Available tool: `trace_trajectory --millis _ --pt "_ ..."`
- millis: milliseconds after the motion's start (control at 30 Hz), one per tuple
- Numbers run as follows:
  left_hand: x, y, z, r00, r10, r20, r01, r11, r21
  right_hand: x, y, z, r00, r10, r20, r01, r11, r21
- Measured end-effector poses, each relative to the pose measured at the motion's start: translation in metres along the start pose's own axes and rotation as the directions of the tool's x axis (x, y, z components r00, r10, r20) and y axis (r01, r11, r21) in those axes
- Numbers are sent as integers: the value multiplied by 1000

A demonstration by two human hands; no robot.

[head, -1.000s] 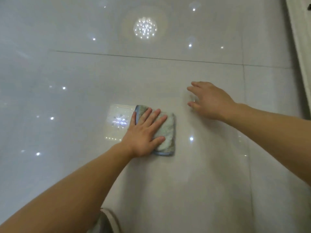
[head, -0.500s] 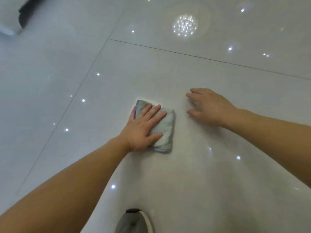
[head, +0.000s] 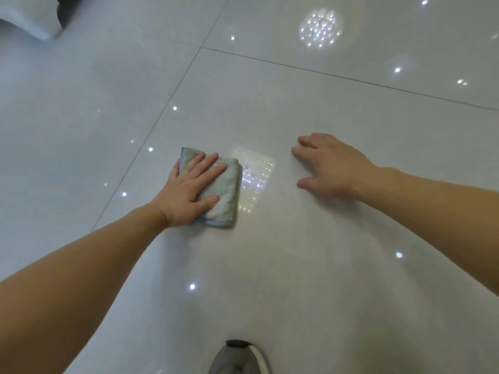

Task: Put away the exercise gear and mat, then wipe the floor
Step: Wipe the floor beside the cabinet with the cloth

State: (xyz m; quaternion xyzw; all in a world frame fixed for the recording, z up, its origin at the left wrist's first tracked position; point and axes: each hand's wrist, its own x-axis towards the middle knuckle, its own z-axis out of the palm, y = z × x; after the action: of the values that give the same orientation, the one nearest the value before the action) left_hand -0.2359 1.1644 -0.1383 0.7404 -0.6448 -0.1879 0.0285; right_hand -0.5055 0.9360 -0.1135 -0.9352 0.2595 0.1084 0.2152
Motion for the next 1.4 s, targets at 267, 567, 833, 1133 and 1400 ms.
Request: trace_trajectory --millis 267,567,833,1133,1400 --pt "-21 -32 -19 987 -129 93 123 990 69 -1 5 7 1000 -4 -24 5 1000 26" --pt "-67 -18 2 978 -148 147 149 989 7 -1 5 6 1000 -14 -5 14 1000 19" --pt "-121 -3 19 978 -103 180 95 994 54 -3 6 3 1000 -19 14 19 999 -28" --pt "-116 27 22 967 -126 222 105 989 101 -12 5 -4 998 -43 53 46 997 -57" --pt "-94 75 23 958 -63 279 26 990 136 -41 16 -10 995 -80 58 82 996 -33"
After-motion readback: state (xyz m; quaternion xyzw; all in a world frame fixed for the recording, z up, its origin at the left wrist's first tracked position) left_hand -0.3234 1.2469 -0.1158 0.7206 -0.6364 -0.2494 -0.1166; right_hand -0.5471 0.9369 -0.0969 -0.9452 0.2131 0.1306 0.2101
